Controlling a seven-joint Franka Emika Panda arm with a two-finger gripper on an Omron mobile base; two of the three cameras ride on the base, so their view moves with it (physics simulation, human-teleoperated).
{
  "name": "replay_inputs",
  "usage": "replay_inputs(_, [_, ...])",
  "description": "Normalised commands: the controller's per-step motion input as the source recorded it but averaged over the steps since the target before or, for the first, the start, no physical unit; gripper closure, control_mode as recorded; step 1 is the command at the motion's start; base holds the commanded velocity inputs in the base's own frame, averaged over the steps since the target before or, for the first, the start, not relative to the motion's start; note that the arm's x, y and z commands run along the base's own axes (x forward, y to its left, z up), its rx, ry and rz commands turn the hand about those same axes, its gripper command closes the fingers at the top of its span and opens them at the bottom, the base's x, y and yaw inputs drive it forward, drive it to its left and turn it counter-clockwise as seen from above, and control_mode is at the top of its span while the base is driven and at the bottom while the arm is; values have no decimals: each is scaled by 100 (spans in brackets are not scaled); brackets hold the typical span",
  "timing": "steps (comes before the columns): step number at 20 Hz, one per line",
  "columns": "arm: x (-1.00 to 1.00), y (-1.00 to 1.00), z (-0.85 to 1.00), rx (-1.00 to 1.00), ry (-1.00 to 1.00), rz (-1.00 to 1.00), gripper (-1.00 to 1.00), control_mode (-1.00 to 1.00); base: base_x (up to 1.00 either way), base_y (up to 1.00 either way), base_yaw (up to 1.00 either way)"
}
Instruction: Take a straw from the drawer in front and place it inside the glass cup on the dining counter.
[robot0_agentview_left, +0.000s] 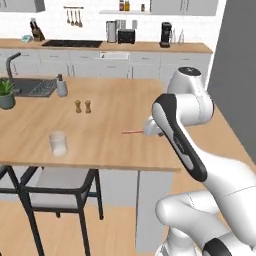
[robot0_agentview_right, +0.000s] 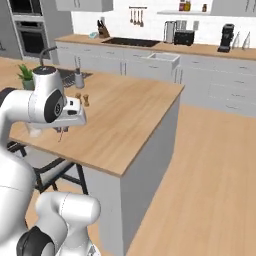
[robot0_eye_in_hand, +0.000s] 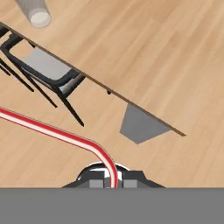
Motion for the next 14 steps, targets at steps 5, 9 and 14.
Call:
replay_inputs(5, [0,0,0,0,0,0,100,100,-14,100,-51])
replay_inputs(9, [0,0,0,0,0,0,100,100,-13,100,-48])
replay_inputs(14, [0,0,0,0,0,0,100,100,-19,100,-44])
